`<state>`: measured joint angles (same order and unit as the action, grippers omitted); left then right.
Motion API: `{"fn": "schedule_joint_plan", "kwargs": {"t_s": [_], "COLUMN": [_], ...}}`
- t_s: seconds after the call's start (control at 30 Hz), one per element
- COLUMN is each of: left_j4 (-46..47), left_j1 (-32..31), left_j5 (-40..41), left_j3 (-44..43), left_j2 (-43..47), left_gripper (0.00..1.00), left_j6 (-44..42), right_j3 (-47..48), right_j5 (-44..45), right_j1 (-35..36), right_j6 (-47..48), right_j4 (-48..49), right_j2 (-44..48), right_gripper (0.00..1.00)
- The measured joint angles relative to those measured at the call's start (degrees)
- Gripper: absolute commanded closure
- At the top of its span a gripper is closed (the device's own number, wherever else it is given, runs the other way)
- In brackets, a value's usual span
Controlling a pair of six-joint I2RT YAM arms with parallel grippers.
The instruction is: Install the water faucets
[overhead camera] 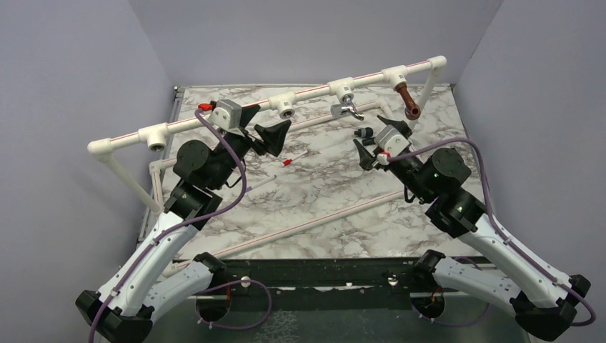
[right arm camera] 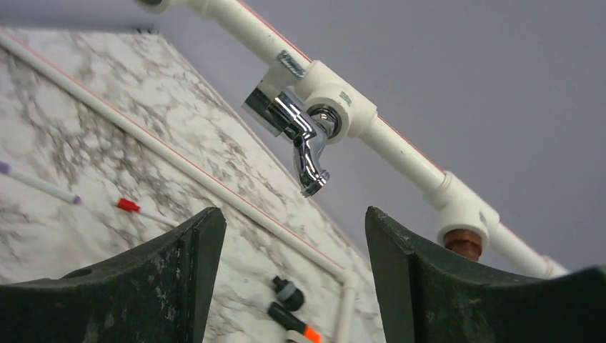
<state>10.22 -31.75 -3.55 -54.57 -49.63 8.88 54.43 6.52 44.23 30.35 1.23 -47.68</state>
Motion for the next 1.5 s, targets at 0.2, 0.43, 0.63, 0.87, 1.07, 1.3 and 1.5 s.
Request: {"fn": "schedule_joint_plan", "kwargs": {"t_s": [0.2, 0.43, 0.63, 0.87, 1.07, 1.3, 1.5], "left_j4": [0.0, 0.0, 0.0, 0.0, 0.0, 0.0, 0.0], "left_j1": [0.0, 0.0, 0.0, 0.0, 0.0, 0.0, 0.0], "left_j5": [0.0, 0.0, 0.0, 0.0, 0.0, 0.0, 0.0], "left_j3": [0.0, 0.0, 0.0, 0.0, 0.0, 0.0, 0.0], "left_j2": [0.6, 0.7, 0.7, 0.7, 0.9, 0.9, 0.9], "left_gripper": [0.04, 0.04, 0.04, 0.04, 0.04, 0.04, 0.04], "left_j6": [0.0, 0.0, 0.1, 0.3, 0.3, 0.3, 0.3], "right_j3": [-0.2, -2.0, -4.2, -4.3, -4.2, -4.1, -3.5], "right_j5": [-3.1, -3.2, -3.0, -3.0, -3.0, -3.0, -3.0], "right_j1": [0.0, 0.0, 0.0, 0.0, 0.0, 0.0, 0.0], "right_j6": [22.8, 39.7, 46.6, 51.1, 52.3, 52.7, 52.6], "right_j4": [-1.6, 3.3, 9.4, 14.0, 16.6, 18.8, 21.1], "right_j2": [-0.2, -3.4, -6.1, -10.0, -12.2, -14.2, -15.6], "right_gripper": [0.21, 0.24, 0.27, 0.32, 0.37, 0.41, 0.49]}}
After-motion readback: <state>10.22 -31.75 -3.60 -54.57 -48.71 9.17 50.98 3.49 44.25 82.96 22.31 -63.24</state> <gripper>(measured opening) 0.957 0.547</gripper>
